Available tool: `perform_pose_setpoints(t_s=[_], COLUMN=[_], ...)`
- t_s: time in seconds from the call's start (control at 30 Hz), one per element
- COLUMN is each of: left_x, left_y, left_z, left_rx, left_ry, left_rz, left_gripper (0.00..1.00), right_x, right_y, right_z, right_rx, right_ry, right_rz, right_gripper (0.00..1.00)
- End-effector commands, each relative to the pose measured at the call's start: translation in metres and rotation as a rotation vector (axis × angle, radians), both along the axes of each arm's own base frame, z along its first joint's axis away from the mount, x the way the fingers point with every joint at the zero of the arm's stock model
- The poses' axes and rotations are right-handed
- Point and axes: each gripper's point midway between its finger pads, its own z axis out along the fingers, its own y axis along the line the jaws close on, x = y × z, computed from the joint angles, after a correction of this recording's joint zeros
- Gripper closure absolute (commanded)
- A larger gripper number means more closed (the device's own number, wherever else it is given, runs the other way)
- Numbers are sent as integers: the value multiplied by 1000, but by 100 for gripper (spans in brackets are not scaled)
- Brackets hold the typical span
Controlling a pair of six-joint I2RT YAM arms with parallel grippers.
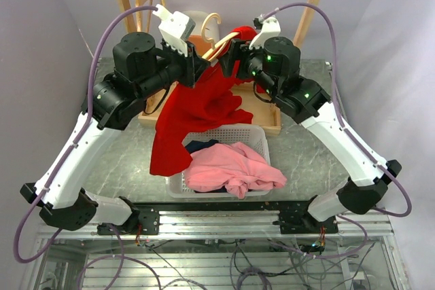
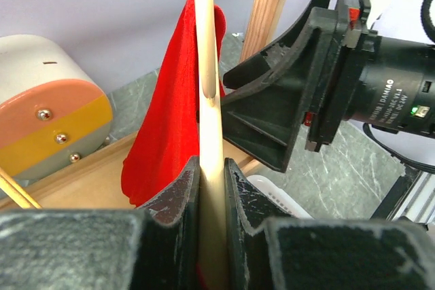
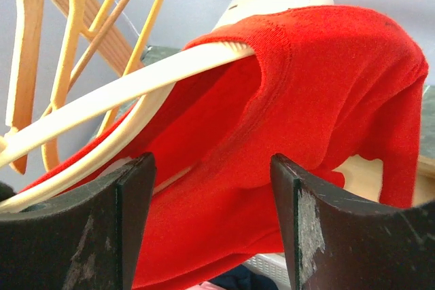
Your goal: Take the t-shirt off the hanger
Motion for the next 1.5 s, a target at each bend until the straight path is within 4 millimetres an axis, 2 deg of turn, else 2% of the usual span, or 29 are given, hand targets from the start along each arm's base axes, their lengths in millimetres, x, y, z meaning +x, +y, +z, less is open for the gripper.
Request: perform_pose_setpoints(t_s=[0.0, 0.17, 0.27, 0.3, 0.33, 0.43, 0.53, 0.6, 0.77, 0.8, 0.9, 1.07, 1.17, 1.3, 1.47], left_x=[-11, -11, -13, -15, -17, -18, -22, -29, -61, -68, -85, -106, -113, -123, -140], left_y=[-1, -2, 0, 2, 3, 10, 19, 24, 34, 36, 40, 50, 59, 62, 57], left_z=[33, 28, 25, 26, 26, 24, 18, 16, 17, 12, 7, -5, -3, 13, 42], left_rx=[-99, -79, -73, -75, -74, -60, -22, 6, 71, 96, 134, 182, 184, 125, 28], left_ry=[-63, -48, -44, -43, -43, -38, -26, -25, -19, -2, 15, 51, 47, -30, -176], left_rz=[-39, -45, -45, -45, -44, -22, -5, -17, -112, -137, -194, -245, -230, -251, -330], left_gripper=[93, 93, 93, 93, 93, 93, 93, 93, 93, 93, 93, 93, 93, 93, 93], right_x=[12, 24, 32, 36, 39, 44, 44, 47, 59, 63, 69, 81, 85, 85, 80], right_y=[-9, -21, -32, -38, -42, -54, -76, -99, -167, -187, -212, -234, -241, -234, -226], right_z=[6, 6, 8, 8, 8, 11, 19, 25, 44, 47, 51, 31, 11, -18, -53], right_rx=[27, 41, 37, 35, 36, 30, 10, -9, -14, -15, -16, -32, -38, -52, -70], right_ry=[-36, -48, -60, -62, -60, -67, -84, -92, -113, -119, -116, -52, 0, 59, 137], right_rz=[-49, -108, -152, -173, -193, -234, -315, -394, -588, -638, -694, -732, -733, -686, -637], right_gripper=[33, 39, 49, 73, 86, 100, 100, 100, 100, 100, 100, 100, 100, 100, 100])
